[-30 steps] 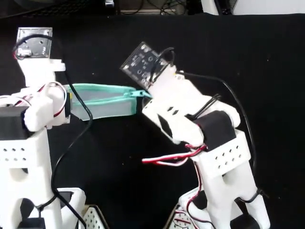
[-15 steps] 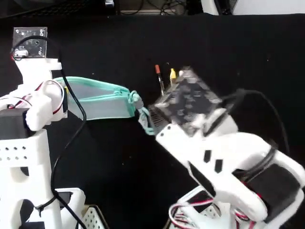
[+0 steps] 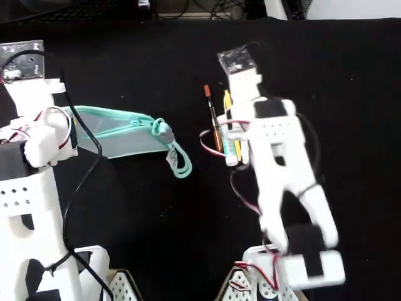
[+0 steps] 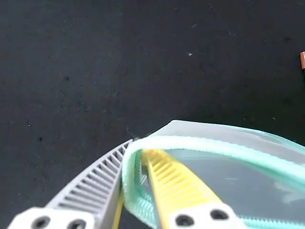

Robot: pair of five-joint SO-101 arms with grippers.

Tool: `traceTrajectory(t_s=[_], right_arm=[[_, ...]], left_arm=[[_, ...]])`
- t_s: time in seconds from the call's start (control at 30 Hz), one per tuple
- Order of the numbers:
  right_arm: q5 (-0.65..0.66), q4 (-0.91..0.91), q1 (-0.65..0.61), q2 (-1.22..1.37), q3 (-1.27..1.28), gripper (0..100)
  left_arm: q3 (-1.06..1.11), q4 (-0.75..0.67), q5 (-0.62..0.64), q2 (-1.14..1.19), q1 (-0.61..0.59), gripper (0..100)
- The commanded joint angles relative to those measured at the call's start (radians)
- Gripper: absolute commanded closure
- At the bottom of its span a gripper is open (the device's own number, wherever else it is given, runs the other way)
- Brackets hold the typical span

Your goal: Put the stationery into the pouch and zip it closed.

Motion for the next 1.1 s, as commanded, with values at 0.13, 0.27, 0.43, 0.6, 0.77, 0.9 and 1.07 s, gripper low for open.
traceTrajectory(t_s=[0.13,0.27,0.43,0.6,0.77,0.9,1.07], right_arm=[[-0.003,-0.100,-0.018,0.291,-0.139,80.5],[0.040,-0.094,-0.017,0.403,-0.248,80.7],[0.064,-0.094,-0.020,0.481,-0.302,80.8],[0.127,-0.089,-0.038,0.490,-0.302,80.8],[0.176,0.015,-0.057,0.450,-0.305,80.8],[0.181,0.060,-0.028,0.351,-0.251,80.8],[0.201,0.054,-0.018,0.150,-0.044,80.8]], left_arm=[[0.056,-0.006,0.000,0.006,0.061,97],[0.056,-0.006,0.000,0.006,0.053,97],[0.056,-0.006,0.000,0.006,0.053,97],[0.056,-0.006,0.000,0.006,0.053,97],[0.056,-0.006,-0.003,0.006,0.059,97],[0.054,-0.006,-0.003,0.006,0.061,97],[0.054,-0.006,-0.003,0.006,0.061,97]])
